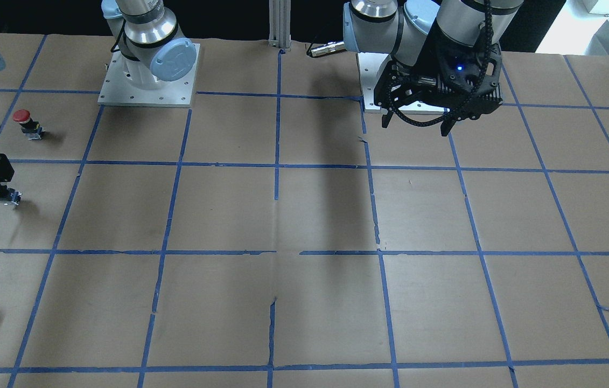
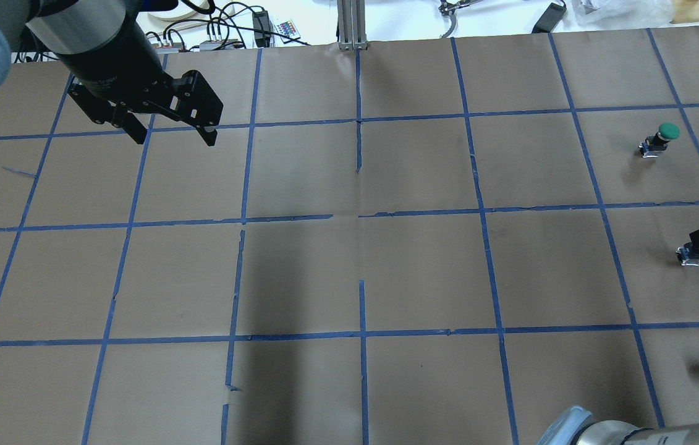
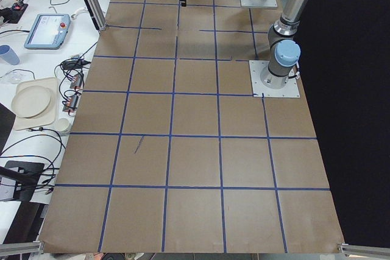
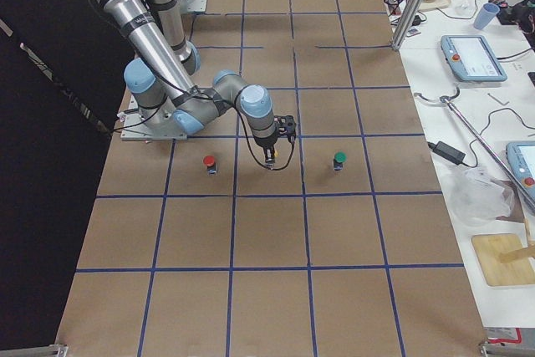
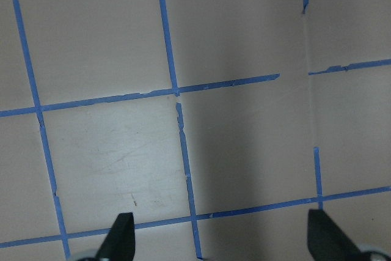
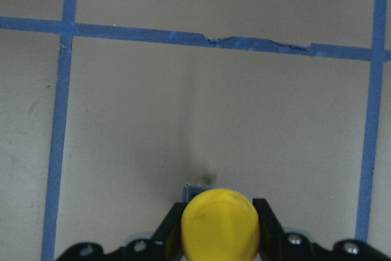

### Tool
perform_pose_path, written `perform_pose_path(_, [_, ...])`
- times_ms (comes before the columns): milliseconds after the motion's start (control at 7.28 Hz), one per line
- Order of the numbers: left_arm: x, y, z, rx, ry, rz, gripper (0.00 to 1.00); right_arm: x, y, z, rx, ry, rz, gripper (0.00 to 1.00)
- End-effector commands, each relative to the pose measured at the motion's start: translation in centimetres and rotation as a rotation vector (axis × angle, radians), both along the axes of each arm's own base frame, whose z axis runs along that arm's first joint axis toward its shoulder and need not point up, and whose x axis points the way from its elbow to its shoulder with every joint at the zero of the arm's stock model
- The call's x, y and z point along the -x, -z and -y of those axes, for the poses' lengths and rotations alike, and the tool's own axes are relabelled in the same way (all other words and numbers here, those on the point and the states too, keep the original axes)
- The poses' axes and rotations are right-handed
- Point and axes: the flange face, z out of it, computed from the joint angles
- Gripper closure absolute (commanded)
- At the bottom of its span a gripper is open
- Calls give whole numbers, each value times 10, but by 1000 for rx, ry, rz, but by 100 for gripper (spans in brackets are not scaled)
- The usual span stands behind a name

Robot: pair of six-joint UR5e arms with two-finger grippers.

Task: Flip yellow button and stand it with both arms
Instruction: 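Open the right gripper and lift it off the standing button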

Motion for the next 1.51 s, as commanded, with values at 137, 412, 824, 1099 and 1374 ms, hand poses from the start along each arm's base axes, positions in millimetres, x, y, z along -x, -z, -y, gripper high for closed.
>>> perform_pose_path(137, [-1, 0, 1, 1, -2, -1, 0, 1, 7, 1, -12, 4, 7, 54])
perform_pose_path(412, [-1, 1, 1, -1, -2, -1, 0, 2, 7, 1, -16, 2, 3, 37])
perform_pose_path(824, [0, 1, 1, -1, -1, -1, 0, 2, 6, 0, -20, 11, 1, 14])
perform_pose_path(1099, [0, 2, 1, -2, -1, 1, 0, 2, -6, -2, -24, 19, -19, 0])
perform_pose_path(1374, [0, -3, 1, 7, -1, 4, 0, -7, -43, -9, -47, 51, -63, 0])
